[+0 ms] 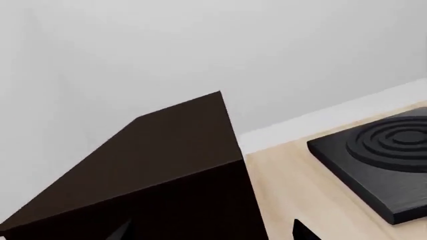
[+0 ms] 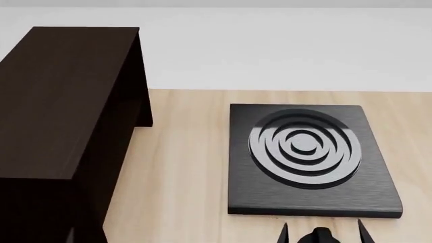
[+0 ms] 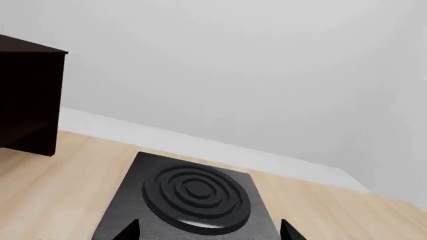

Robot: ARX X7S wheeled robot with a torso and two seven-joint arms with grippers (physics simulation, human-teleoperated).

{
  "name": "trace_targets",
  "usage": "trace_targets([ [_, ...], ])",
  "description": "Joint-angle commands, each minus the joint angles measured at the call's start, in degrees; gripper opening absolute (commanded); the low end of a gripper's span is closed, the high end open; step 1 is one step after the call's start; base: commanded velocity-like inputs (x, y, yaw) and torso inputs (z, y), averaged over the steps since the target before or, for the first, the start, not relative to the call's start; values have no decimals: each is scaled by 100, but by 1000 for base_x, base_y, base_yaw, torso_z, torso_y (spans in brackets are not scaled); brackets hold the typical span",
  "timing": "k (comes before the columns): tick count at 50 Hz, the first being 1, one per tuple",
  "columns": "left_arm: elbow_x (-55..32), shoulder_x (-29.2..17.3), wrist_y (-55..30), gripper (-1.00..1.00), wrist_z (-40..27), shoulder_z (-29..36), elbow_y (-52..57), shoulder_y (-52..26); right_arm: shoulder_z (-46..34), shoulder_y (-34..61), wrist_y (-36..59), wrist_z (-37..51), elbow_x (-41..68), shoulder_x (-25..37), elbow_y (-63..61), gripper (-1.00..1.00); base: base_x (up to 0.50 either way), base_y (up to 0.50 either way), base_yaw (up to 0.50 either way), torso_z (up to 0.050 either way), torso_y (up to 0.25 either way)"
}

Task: Put the frying pan under the cabinet shelf.

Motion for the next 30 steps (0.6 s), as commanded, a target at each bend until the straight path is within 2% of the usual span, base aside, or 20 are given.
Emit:
trace_targets([
  [1,152,-182,-778,100,52,68,934,71,109,-167,587,28,5,113,-737,100,0,0,0,0,0],
  [7,308,-184,-879,100,98,151,1072,82,124,-217,586,47,17,121,-787,100,0,0,0,0,0],
  [11,677,131,-783,100,562,-20,1079,203,157,-224,707,34,51,141,-921,100,0,0,0,0,0],
  [12,942,350,-736,100,877,-116,1079,251,165,-220,764,32,49,153,-974,100,0,0,0,0,0],
  [16,2561,1832,-309,100,2870,-688,1079,300,173,-188,1026,34,18,208,-1178,100,0,0,0,0,0],
  [22,2807,1885,-430,100,3195,-833,1081,46,189,-219,1598,93,-154,331,-1690,100,0,0,0,0,0],
  [25,2868,1885,-456,100,3267,-828,1081,9,259,-310,1561,2,-283,288,-1706,100,0,0,0,0,0],
  [28,2906,1886,-417,100,3296,-814,1081,17,427,-428,1437,-667,-966,-176,-1707,100,0,0,0,0,0],
  [30,2918,1886,-407,100,3314,-822,1081,4,645,-451,1261,-1627,-1872,-877,-1707,100,0,0,0,0,0],
])
